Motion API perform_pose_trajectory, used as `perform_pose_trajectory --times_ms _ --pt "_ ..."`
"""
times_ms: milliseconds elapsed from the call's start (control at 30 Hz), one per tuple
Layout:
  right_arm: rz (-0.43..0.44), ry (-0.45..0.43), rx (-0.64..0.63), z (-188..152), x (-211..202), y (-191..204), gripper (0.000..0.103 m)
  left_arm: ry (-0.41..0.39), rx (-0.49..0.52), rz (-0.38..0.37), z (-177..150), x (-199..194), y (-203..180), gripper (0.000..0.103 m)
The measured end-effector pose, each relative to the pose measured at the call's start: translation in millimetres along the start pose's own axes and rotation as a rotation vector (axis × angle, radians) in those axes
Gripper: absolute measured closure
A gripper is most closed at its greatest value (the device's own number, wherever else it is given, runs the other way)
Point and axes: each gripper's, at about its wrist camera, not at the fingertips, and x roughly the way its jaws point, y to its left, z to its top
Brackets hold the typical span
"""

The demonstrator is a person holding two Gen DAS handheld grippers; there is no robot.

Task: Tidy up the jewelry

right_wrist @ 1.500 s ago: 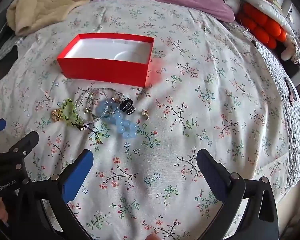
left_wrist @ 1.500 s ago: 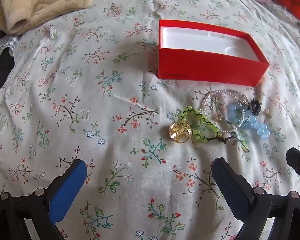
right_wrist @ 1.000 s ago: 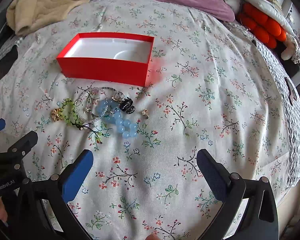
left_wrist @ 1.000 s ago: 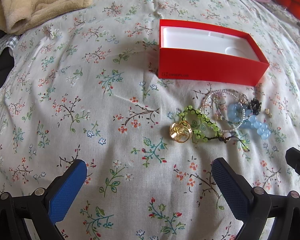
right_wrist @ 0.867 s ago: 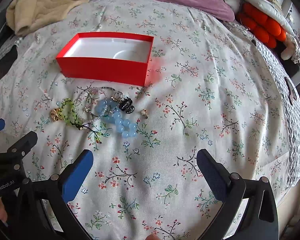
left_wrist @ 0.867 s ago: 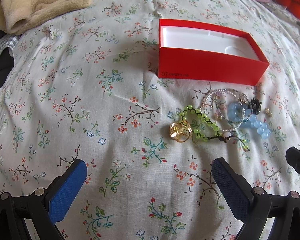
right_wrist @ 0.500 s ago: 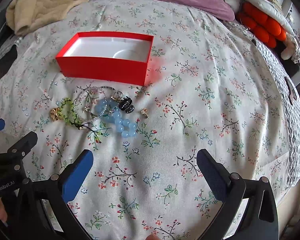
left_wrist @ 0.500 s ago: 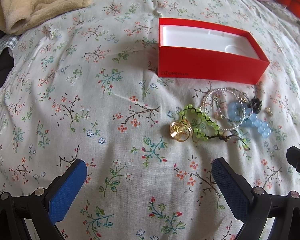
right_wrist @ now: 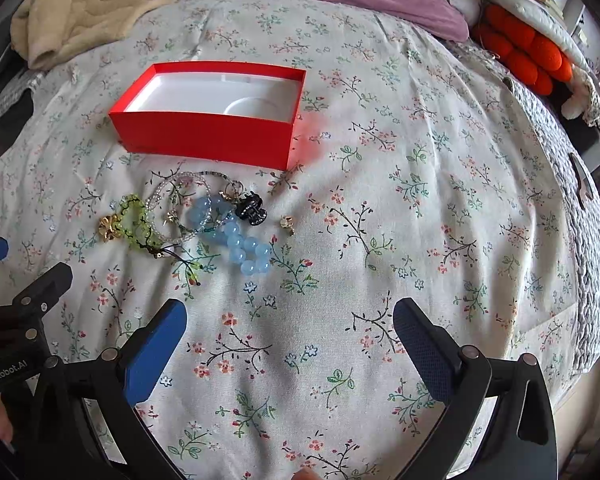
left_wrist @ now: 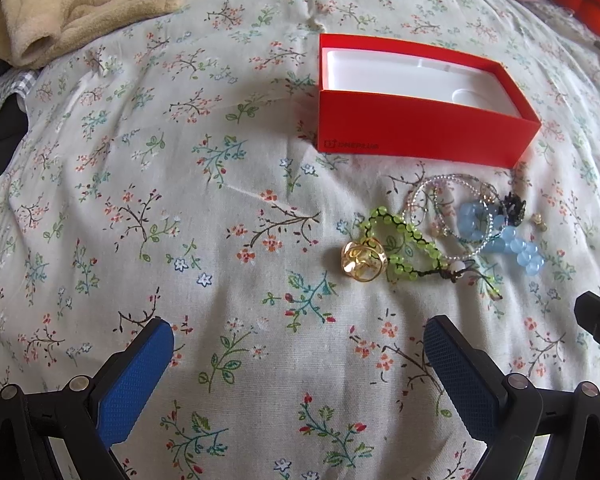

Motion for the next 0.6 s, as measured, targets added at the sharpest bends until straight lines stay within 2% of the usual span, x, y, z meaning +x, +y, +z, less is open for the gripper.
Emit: perform_pose_trajectory --times_ms 600 --pt "0.005 0.005 0.001 -1.5 2.2 0.8 0.000 0.002 0.007 0.002 -2.7 1.7 0.2 0.001"
